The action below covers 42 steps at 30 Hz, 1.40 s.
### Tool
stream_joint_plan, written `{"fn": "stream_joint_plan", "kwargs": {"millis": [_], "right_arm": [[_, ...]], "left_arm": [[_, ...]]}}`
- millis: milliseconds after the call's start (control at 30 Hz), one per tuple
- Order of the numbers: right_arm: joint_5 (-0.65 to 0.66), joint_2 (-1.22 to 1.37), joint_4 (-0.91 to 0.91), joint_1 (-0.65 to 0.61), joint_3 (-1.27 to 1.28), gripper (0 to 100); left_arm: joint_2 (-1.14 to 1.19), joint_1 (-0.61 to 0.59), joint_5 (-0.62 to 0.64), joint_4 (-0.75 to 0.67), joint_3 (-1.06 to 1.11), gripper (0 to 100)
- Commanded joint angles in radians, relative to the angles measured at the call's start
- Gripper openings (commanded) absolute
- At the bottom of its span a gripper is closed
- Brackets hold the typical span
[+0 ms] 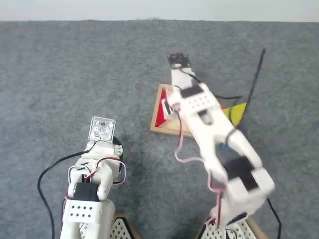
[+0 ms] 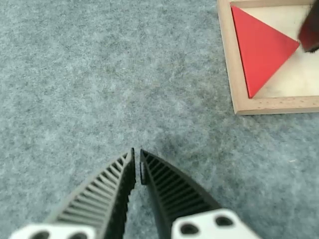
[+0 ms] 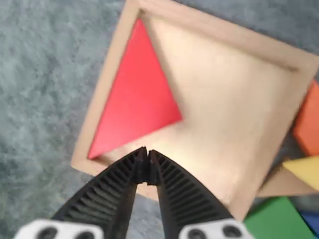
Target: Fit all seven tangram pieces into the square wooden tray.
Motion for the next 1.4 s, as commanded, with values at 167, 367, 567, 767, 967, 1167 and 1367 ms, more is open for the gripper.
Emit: {"fn": "stream_joint_plan", "kwargs": {"millis": [167,367,567,767,967,1167,1367], "right_arm": [[0.008,-0.082,-0.156,0.016,0.167,0.6],[0.008,0.105,-0.147,0.016,0.041,0.6],[0.012,0.137,-0.064,-0.024,0.035,0.6],[0.069,0.024,-0.042,-0.102,0.141,0.6],[0.095,-0.096,-0.042,-0.142,0.293,0.6],[0.120,-0.163,-0.044,-0.127,0.370,0.6],[0.118,-0.269,-0.018,-0.140,0.370,0.6]], "left_arm": [[-0.012,-0.005,0.008,0.008,-0.008,2],[-0.012,-0.005,0.008,0.008,-0.008,2],[-0.012,-0.005,0.008,0.008,-0.008,2],[-0.012,-0.005,0.008,0.008,-0.008,2],[-0.012,-0.005,0.008,0.008,-0.008,2],[-0.012,-0.005,0.008,0.008,-0.008,2],[-0.012,-0.005,0.008,0.008,-0.008,2]]}}
